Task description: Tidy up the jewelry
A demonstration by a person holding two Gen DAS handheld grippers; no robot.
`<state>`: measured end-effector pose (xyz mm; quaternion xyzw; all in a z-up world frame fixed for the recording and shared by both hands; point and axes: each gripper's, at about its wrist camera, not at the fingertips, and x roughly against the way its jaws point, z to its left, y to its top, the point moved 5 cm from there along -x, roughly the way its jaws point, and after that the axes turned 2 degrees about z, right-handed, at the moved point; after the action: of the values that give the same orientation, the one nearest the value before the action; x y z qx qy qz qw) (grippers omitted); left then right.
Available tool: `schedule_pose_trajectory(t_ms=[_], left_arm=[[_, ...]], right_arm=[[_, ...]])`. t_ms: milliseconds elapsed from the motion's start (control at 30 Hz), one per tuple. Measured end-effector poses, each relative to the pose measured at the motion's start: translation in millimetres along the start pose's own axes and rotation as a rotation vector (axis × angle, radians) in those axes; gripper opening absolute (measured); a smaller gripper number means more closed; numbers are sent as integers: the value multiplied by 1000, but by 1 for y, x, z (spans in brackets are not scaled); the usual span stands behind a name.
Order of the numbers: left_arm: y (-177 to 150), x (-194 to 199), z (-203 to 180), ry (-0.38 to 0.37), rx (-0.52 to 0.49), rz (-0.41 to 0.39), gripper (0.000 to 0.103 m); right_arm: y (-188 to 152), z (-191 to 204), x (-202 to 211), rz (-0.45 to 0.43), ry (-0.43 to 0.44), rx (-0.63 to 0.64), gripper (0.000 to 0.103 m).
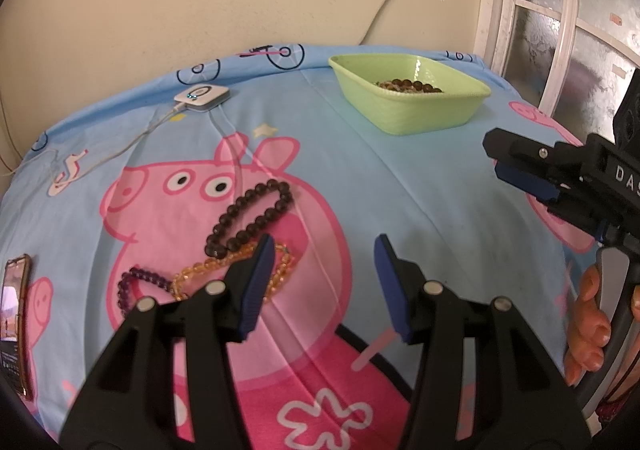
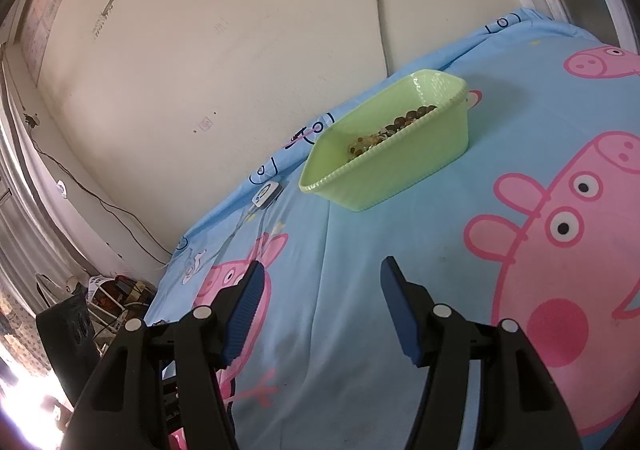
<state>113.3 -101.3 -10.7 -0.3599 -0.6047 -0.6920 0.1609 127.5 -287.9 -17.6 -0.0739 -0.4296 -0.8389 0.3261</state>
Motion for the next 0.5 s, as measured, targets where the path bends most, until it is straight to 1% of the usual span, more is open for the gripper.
schedule_pose_trajectory(t_ms=[267, 500], left_arm=[[0, -1, 2, 4, 2, 0, 50], [-2, 1, 16, -19, 50, 5, 50]], right_arm=[[0, 2, -1, 4, 2, 3, 36], [0, 3, -4, 19, -6, 10, 36]])
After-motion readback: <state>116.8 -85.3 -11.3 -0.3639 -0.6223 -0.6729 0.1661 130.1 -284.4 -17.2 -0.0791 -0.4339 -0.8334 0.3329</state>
